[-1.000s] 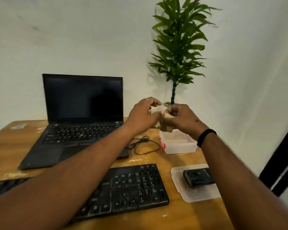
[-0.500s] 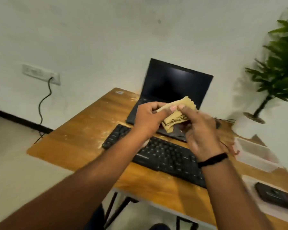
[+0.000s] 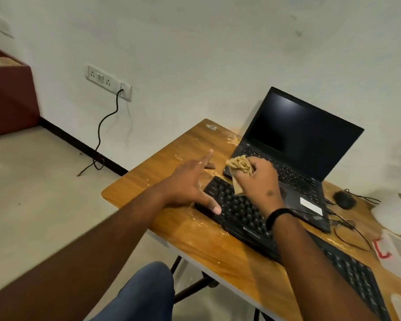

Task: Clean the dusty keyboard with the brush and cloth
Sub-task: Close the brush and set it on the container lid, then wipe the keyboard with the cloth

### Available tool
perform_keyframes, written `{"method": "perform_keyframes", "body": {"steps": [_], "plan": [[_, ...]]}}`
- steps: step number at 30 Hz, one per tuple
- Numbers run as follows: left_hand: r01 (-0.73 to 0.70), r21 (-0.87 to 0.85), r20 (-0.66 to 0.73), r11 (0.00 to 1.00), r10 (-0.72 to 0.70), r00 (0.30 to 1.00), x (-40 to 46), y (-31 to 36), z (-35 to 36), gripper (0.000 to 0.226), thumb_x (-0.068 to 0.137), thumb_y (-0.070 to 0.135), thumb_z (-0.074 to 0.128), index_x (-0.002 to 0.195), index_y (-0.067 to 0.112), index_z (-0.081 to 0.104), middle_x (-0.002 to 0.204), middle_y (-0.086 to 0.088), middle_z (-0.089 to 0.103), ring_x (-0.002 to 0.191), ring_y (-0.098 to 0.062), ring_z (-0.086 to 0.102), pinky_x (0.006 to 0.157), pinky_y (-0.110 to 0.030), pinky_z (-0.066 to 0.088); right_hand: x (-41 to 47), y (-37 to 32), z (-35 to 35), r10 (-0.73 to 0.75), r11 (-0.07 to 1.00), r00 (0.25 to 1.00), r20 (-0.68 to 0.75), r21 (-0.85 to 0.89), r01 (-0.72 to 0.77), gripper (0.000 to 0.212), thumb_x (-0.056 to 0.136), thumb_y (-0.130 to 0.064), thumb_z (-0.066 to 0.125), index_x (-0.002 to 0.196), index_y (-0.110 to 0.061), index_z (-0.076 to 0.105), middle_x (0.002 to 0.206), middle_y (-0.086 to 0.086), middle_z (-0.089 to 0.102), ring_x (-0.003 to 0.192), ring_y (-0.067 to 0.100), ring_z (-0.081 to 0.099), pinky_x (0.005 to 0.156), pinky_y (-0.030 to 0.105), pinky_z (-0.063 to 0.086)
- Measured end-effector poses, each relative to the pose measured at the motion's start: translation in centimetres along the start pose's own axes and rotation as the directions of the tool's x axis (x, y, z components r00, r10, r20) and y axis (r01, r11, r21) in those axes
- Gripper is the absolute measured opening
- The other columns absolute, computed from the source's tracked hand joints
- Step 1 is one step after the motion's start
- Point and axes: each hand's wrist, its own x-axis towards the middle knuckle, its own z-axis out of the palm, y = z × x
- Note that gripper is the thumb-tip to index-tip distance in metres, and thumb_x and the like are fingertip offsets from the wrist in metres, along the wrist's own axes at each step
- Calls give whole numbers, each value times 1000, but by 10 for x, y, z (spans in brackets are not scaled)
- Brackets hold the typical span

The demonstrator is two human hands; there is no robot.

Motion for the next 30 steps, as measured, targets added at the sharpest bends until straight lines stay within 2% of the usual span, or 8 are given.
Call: {"method": "perform_keyframes", "body": {"steps": [5, 9, 13, 16, 18, 24, 27, 30], "plan": [[-52, 172, 92, 984, 37, 995, 14, -13, 4, 154, 52, 67, 90, 161, 26, -12, 160, 8, 34, 149, -18, 19, 122, -41, 19, 14, 7, 21, -60, 961, 995, 82, -264, 79, 8, 88, -20, 62, 83, -18, 68, 89, 1, 61, 79, 16, 57, 62, 25, 40], [-43, 210, 115, 977, 19, 993, 17, -18, 7, 156, 49, 76, 85, 158, 32, -17, 165, 2, 24, 150, -23, 17, 122, -45, 21, 12, 1, 37, -11, 906, 992, 127, -419, 64, 11, 90, -19, 54, 89, -14, 64, 97, 1, 59, 84, 18, 56, 70, 33, 47], [-38, 254, 112, 967, 10, 994, 18, -17, 9, 154, 51, 76, 84, 159, 31, -17, 166, -1, 21, 151, -26, 17, 120, -43, 20, 8, -6, 47, -58, 899, 964, 261, -405, 164, 17, 89, -6, 52, 75, -15, 55, 89, -1, 49, 74, 13, 48, 57, 22, 34], [-45, 263, 118, 964, 14, 993, 18, -16, 9, 152, 51, 76, 84, 158, 34, -15, 166, 1, 20, 152, -25, 15, 120, -43, 18, 16, -6, 33, -20, 903, 927, 374, -390, 177, 14, 87, -4, 54, 76, -7, 61, 86, 3, 55, 74, 18, 54, 59, 31, 45], [-43, 266, 118, 963, 12, 993, 18, -16, 9, 150, 52, 76, 84, 159, 34, -13, 166, 1, 21, 152, -26, 14, 121, -44, 17, 27, -1, 22, 28, 920, 932, 362, -374, 118, 13, 88, -6, 58, 78, -3, 66, 85, 8, 61, 76, 23, 59, 66, 42, 52], [-69, 314, 144, 947, 24, 989, 18, -15, 9, 150, 53, 76, 83, 160, 31, -13, 167, -1, 14, 152, -25, 10, 120, -39, 15, 10, -4, 45, 19, 892, 968, 250, -443, 97, 14, 97, -10, 51, 84, -9, 56, 102, 6, 50, 77, 16, 50, 62, 23, 38], [-64, 315, 149, 947, 17, 989, 16, -14, 9, 152, 54, 74, 84, 160, 27, -13, 167, -3, 14, 153, -25, 9, 121, -39, 13, -6, -10, 51, -58, 900, 974, 219, -412, 146, 15, 96, -4, 49, 84, -14, 47, 103, 4, 45, 82, 18, 49, 73, 28, 44], [-63, 316, 140, 947, 19, 990, 15, -13, 9, 150, 55, 73, 85, 160, 26, -12, 166, -3, 17, 152, -25, 9, 120, -38, 12, -14, -16, 40, -114, 904, 942, 316, -360, 230, 16, 94, -2, 52, 85, -15, 52, 98, -1, 43, 80, 14, 47, 70, 24, 39]]}}
